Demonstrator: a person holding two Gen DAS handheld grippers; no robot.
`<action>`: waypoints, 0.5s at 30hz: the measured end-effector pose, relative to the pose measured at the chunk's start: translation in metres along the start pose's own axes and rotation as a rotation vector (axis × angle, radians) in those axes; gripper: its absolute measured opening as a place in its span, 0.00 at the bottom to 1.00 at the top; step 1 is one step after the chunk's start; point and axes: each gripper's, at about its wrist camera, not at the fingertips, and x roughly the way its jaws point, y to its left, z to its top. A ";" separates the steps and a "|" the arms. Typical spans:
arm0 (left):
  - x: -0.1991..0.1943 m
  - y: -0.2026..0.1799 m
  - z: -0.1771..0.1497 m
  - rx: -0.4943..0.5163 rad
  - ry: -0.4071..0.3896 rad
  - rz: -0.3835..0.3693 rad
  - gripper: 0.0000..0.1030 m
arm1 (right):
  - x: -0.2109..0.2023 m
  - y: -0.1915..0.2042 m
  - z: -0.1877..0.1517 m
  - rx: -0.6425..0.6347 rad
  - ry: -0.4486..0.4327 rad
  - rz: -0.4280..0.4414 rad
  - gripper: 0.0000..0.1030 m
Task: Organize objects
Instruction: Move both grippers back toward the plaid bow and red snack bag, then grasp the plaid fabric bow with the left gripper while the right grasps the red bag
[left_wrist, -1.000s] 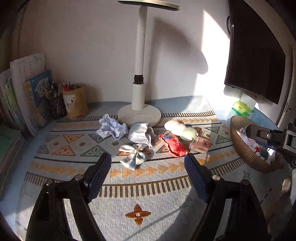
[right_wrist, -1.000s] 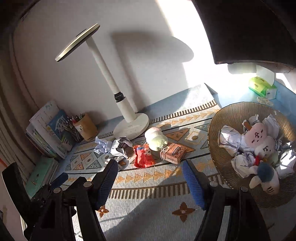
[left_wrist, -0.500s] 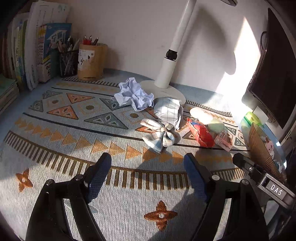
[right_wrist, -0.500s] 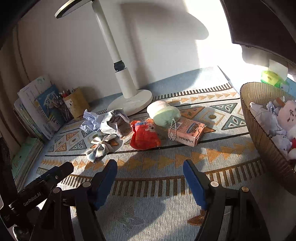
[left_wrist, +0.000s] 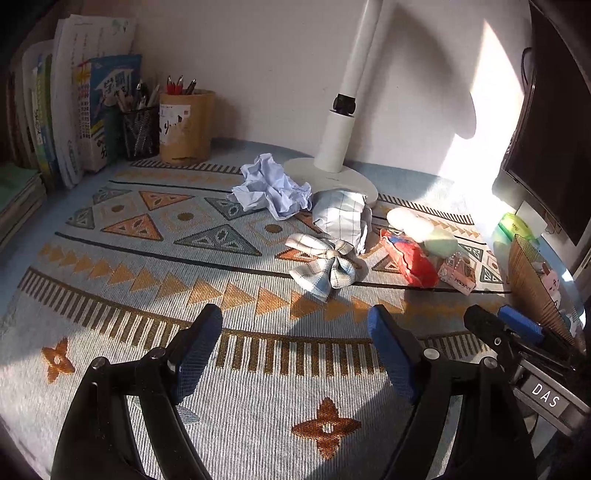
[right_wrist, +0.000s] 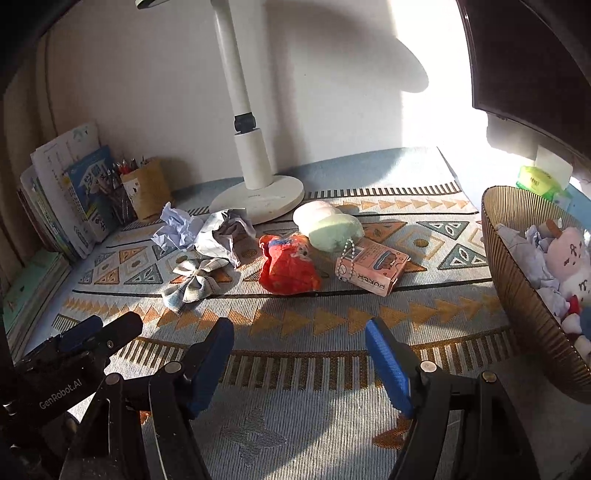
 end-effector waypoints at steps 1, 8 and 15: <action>0.002 0.000 0.001 0.000 0.024 0.002 0.77 | 0.001 -0.006 0.004 0.033 0.036 0.032 0.70; 0.009 -0.016 0.040 0.135 0.080 -0.103 0.78 | 0.012 0.003 0.062 -0.004 0.103 0.091 0.69; 0.072 -0.018 0.052 0.198 0.192 -0.149 0.76 | 0.074 0.010 0.066 -0.002 0.194 0.083 0.57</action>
